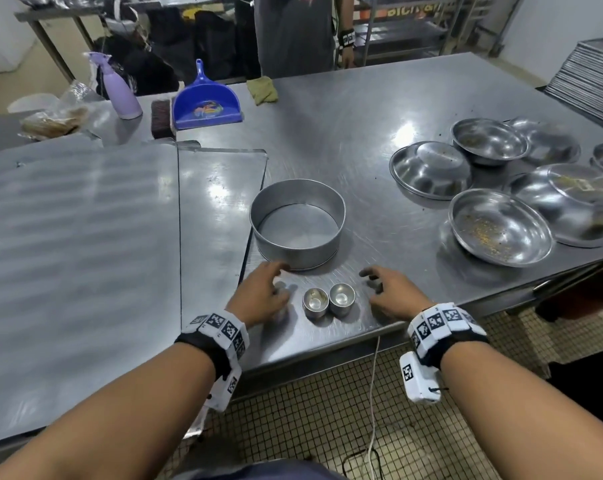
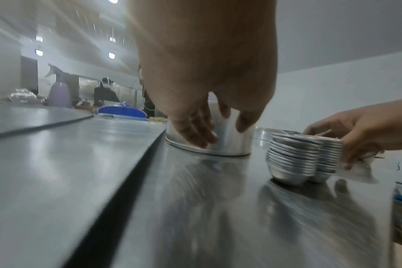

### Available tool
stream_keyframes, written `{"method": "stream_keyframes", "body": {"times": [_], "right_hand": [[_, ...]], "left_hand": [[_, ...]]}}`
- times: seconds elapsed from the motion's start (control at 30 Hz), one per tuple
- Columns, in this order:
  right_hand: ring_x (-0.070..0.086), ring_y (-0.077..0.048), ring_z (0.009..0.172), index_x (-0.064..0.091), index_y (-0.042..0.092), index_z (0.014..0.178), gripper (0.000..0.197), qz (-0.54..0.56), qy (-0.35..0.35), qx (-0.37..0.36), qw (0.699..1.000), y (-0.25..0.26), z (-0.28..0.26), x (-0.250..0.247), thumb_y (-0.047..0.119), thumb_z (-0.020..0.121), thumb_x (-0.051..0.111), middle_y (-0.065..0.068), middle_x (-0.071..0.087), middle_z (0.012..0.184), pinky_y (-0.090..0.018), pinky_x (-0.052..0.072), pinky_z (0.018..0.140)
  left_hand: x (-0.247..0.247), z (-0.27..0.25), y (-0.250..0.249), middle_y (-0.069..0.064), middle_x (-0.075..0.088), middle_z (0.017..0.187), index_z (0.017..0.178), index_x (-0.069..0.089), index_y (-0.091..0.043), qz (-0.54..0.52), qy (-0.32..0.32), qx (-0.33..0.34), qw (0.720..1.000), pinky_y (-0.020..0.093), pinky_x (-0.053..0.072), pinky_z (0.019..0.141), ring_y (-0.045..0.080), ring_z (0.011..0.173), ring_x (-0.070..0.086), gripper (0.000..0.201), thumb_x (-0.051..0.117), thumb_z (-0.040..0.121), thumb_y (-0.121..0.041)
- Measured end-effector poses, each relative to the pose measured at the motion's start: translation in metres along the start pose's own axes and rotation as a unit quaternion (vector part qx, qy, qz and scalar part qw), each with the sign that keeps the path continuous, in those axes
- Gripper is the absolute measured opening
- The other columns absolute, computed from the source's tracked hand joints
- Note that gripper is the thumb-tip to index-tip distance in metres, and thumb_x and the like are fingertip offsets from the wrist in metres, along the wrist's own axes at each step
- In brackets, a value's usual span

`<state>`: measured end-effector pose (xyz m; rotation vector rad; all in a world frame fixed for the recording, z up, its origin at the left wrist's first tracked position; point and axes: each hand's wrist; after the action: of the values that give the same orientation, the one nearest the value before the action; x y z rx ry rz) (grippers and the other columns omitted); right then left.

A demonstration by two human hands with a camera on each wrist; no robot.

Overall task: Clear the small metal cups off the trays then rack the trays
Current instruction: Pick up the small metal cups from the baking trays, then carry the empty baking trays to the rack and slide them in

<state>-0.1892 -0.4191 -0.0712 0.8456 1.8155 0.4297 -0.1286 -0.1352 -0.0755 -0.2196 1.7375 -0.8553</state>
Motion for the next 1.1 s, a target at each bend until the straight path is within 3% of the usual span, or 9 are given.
{"method": "stream_keyframes", "body": {"times": [0.07,0.13,0.2,0.27,0.4,0.63,0.8,0.93,1.1], "right_hand": [[0.059,-0.014,0.105,0.060,0.029,0.124,0.038,-0.025,-0.073,0.000,0.997,0.008,0.012,-0.014,0.018,0.088,0.067,-0.001,0.062,0.129,-0.029,0.047,0.083],[0.058,-0.019,0.112,0.062,0.030,0.120,0.033,-0.056,-0.131,-0.036,0.989,0.025,0.026,-0.019,0.033,0.088,0.069,0.000,0.059,0.130,-0.036,0.046,0.094],[0.050,-0.022,0.128,0.060,0.030,0.125,0.040,-0.084,-0.141,-0.085,0.983,0.047,0.039,-0.017,0.045,0.089,0.067,0.000,0.050,0.141,-0.039,0.041,0.106],[0.038,-0.021,0.140,0.053,0.033,0.134,0.051,-0.111,-0.123,-0.098,0.981,0.066,0.047,-0.010,0.055,0.089,0.062,0.001,0.036,0.154,-0.042,0.036,0.112],[0.028,-0.021,0.146,0.050,0.032,0.135,0.053,-0.166,-0.097,-0.081,0.978,0.071,0.053,0.005,0.061,0.091,0.053,0.000,0.034,0.157,-0.048,0.035,0.113],[0.039,-0.023,0.136,0.054,0.039,0.110,0.039,-0.143,-0.134,-0.060,0.979,0.048,0.034,0.004,0.068,0.085,0.054,0.005,0.043,0.145,-0.048,0.044,0.103],[0.031,-0.024,0.143,0.059,0.032,0.116,0.043,-0.129,-0.138,-0.028,0.982,0.053,0.018,0.000,0.061,0.084,0.062,-0.001,0.033,0.156,-0.046,0.037,0.110],[0.031,-0.028,0.142,0.060,0.031,0.120,0.046,-0.134,-0.187,-0.033,0.973,0.084,0.020,0.008,0.060,0.084,0.061,-0.006,0.035,0.154,-0.047,0.031,0.112],[0.048,-0.027,0.123,0.065,0.021,0.115,0.037,-0.126,-0.208,-0.100,0.965,0.165,0.035,0.049,0.047,0.089,0.060,-0.007,0.059,0.128,-0.041,0.041,0.101]], "left_hand": [[-0.015,0.007,0.006,0.006,0.052,0.133,0.132,0.059,-0.023,0.026,-0.082,0.006,0.996,0.034,0.052,0.089,0.022,0.101,0.063,0.043,0.069,0.091,-0.032],[-0.025,0.018,0.008,0.011,0.043,0.146,0.131,0.061,-0.024,0.047,-0.126,0.007,0.991,0.040,0.050,0.097,0.029,0.123,0.054,0.045,0.072,0.090,-0.038],[-0.031,0.029,0.006,0.013,0.027,0.160,0.132,0.061,-0.026,0.062,-0.120,-0.010,0.991,0.047,0.044,0.108,0.032,0.140,0.038,0.048,0.071,0.089,-0.046],[-0.033,0.039,0.006,0.014,0.019,0.164,0.130,0.062,-0.027,0.069,-0.094,-0.035,0.993,0.047,0.037,0.114,0.032,0.148,0.027,0.048,0.070,0.089,-0.051],[-0.027,0.047,0.014,0.016,0.034,0.154,0.124,0.064,-0.029,0.062,-0.048,-0.048,0.996,0.045,0.041,0.111,0.036,0.141,0.036,0.046,0.062,0.089,-0.059],[-0.011,0.026,0.001,0.016,0.035,0.156,0.119,0.072,-0.025,0.070,-0.086,-0.011,0.994,0.045,0.043,0.109,0.032,0.143,0.035,0.037,0.063,0.094,-0.050],[-0.010,0.021,0.001,0.007,0.044,0.150,0.123,0.070,-0.027,0.078,-0.096,0.011,0.992,0.041,0.049,0.100,0.025,0.135,0.045,0.042,0.059,0.094,-0.055],[-0.030,0.014,0.014,0.001,0.056,0.140,0.139,0.057,-0.026,0.068,-0.115,0.005,0.991,0.040,0.050,0.098,0.023,0.128,0.052,0.056,0.054,0.095,-0.060],[-0.084,-0.002,0.064,0.002,0.062,0.129,0.131,0.061,-0.023,0.071,-0.107,-0.087,0.988,0.038,0.050,0.094,0.022,0.116,0.058,0.049,0.054,0.095,-0.056]]}}
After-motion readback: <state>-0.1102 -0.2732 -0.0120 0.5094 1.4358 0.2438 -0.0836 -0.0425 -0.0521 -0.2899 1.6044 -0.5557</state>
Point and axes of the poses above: each hand's wrist, its own z-axis towards the middle knuckle, its own x-axis out of the palm, y = z × x
